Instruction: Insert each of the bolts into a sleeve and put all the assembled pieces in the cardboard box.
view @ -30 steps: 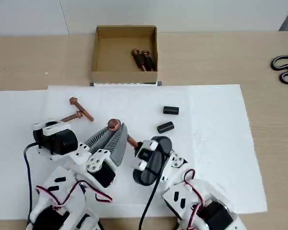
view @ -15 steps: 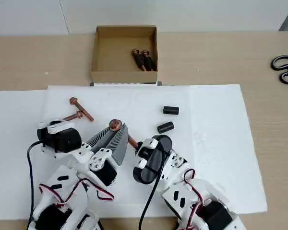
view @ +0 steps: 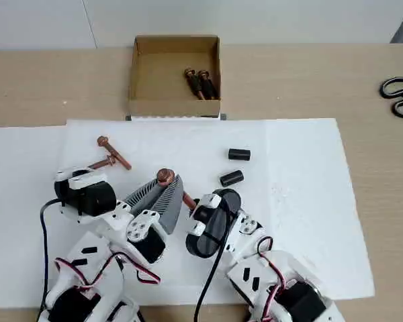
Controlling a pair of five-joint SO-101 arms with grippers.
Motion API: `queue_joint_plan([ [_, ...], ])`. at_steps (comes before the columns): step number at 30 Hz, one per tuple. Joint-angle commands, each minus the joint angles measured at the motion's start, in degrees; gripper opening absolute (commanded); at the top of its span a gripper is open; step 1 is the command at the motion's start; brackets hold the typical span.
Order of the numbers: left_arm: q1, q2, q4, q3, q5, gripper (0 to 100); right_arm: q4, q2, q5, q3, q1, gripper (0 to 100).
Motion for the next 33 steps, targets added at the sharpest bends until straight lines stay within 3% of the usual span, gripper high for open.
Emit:
queue_joint_plan([
  [1,1.2,-0.4,-2.1,1.3,0.9,1,-4.2,0.0,-0.4,-2.2,0.0,0.2],
  [10,1.2,-0.4,-0.8,3.2,0.8,1,-4.5,0.0,-0.4,-1.3,0.0,0.2],
  [20,8.9,-0.4,13.2,3.4,-2.4,1,-4.6,-0.4,-0.4,-1.3,0.2,0.2],
  [33,8.7,-0.4,13.4,7.5,-5.4,3,-7.0,-0.4,-0.4,-1.6,0.3,0.2],
])
